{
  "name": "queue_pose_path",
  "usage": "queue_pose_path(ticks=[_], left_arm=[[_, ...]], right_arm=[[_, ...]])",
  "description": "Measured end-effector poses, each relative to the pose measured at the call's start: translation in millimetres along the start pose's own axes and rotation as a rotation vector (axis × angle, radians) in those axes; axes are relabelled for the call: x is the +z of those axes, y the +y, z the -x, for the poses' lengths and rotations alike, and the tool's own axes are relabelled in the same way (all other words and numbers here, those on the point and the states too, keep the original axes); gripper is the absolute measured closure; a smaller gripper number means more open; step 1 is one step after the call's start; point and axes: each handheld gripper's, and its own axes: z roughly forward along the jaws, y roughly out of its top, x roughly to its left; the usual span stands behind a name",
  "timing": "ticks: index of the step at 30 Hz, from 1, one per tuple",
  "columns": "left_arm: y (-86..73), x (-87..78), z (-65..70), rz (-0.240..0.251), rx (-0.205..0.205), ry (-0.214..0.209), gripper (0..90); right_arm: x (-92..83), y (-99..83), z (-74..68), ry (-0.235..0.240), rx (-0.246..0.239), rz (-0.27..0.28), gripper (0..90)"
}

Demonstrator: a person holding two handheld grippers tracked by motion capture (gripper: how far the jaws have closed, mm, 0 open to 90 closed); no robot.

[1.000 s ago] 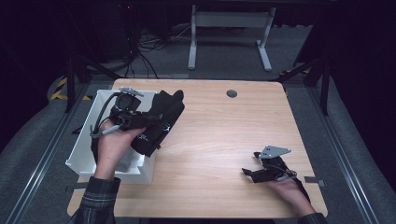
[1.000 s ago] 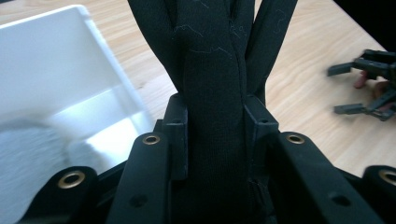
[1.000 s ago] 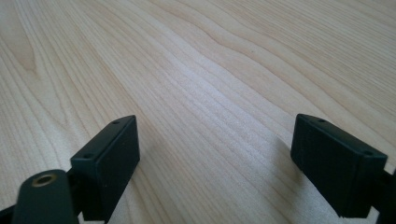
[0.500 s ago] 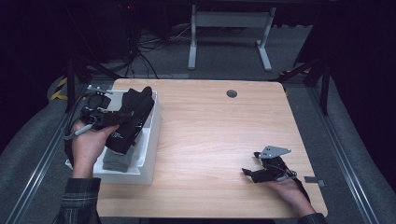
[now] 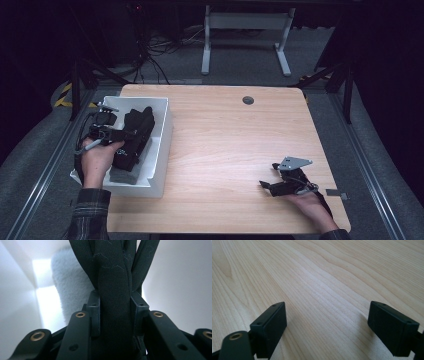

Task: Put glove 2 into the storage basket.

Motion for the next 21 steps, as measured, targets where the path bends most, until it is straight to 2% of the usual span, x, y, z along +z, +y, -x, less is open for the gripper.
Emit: queue_pose_path(ticks=[7, 12, 15, 18, 21], left_arm=[[-6.4, 25.6, -12.4, -0.060, -0.021, 0.024, 67.6], [-7.6, 28.9, -14.8, -0.054, -0.030, 0.023, 64.8], [-7.6, 26.4, -14.3, -0.044, -0.032, 0.038, 58.6], [-6.5, 25.7, -14.1, -0.043, -0.042, 0.022, 50.6], [-3.8, 25.0, -8.1, -0.059, -0.022, 0.069, 41.6]], right_arm=[[-1.6, -1.4, -0.2, 0.001, 0.000, -0.001, 16.3], [-3.3, -3.0, -0.4, 0.000, 0.002, 0.000, 16.3], [-3.6, -3.3, -0.6, -0.003, 0.003, -0.001, 16.3], [-3.6, -3.3, -0.6, -0.002, 0.002, 0.000, 16.3], [-3.6, -3.3, -0.5, -0.002, 0.003, -0.001, 16.3]])
